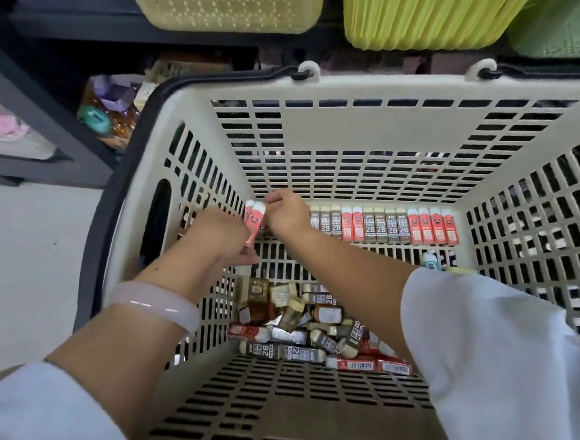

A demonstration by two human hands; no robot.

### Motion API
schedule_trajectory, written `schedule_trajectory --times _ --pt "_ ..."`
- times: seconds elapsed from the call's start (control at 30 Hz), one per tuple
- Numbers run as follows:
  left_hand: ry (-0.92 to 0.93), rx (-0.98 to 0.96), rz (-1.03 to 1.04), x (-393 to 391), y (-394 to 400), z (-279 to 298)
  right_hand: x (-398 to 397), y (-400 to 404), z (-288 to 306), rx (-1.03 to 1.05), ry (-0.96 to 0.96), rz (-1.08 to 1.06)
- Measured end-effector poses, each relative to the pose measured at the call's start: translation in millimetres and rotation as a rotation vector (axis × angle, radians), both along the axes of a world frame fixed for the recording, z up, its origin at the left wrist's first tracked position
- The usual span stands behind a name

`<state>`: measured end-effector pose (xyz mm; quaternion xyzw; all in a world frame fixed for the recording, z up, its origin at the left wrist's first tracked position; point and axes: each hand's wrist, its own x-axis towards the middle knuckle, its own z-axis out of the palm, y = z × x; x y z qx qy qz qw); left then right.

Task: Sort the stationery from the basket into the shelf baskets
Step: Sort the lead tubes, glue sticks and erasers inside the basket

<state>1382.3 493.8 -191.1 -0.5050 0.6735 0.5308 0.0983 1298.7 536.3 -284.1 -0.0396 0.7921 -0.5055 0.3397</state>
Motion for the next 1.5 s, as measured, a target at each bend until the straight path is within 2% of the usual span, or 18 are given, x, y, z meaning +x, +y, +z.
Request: schedule_trajectory --times 0.13,0.23,0.3,0.4,0.53,0.63,0.77,0.83,0.97,1.1,1.17,1.27,1.37,1.5 --pt "-0.009 0.175 0.147 -1.4 9.7 -7.4 -0.9 18.9 10.3 -0.141 -0.177 0.020" --pt "0.045 0.202 0.225 -1.7 10.3 -12.9 -3.0 38.3 17.1 -0.246 -0.298 0.212" --pt "0.088 0.217 0.239 -2.4 11.2 -15.0 -1.0 45.6 17.7 -0.291 -0.329 0.263" --pt "0.129 0.196 0.199 -3.5 12.9 -22.6 1.2 43.7 13.9 -0.262 -0.257 0.183" --pt "-0.014 0.042 0.040 -3.3 9.5 -37.3 -3.2 28.7 3.0 -0.042 -0.044 0.022" --pt "-0.024 -0.059 -0.098 -4.1 5.2 -49.5 -2.4 11.9 -4.8 0.093 0.073 0.007" --pt "0.003 -0.088 -0.127 -6.5 2.5 -57.8 -0.4 -5.9 -8.2 0.227 0.229 0.067" --pt "0.007 -0.109 -0.128 -6.6 2.1 -59.3 -1.4 -7.6 -7.8 0.223 0.223 0.069" --pt "0.009 -0.131 -0.160 -6.0 5.3 -56.5 -2.4 11.6 0.8 0.043 0.099 0.028" --pt "-0.015 -0.118 -0.319 -6.8 13.6 -49.7 -14.4 55.6 21.4 -0.121 -0.053 0.242" --pt "-0.010 -0.169 -0.503 -7.9 21.5 -46.9 -26.0 85.0 33.2 -0.020 0.053 0.421" --pt "0.058 -0.244 -0.802 -9.8 40.3 -42.4 -36.9 131.7 45.4 0.249 0.282 0.813" --pt "0.094 -0.259 -1.062 -10.8 61.9 -43.0 -31.4 165.7 50.8 0.461 0.354 1.207" --pt "0.108 -0.222 -1.354 -6.9 88.7 -49.1 -13.6 186.6 43.2 0.513 0.383 1.398"
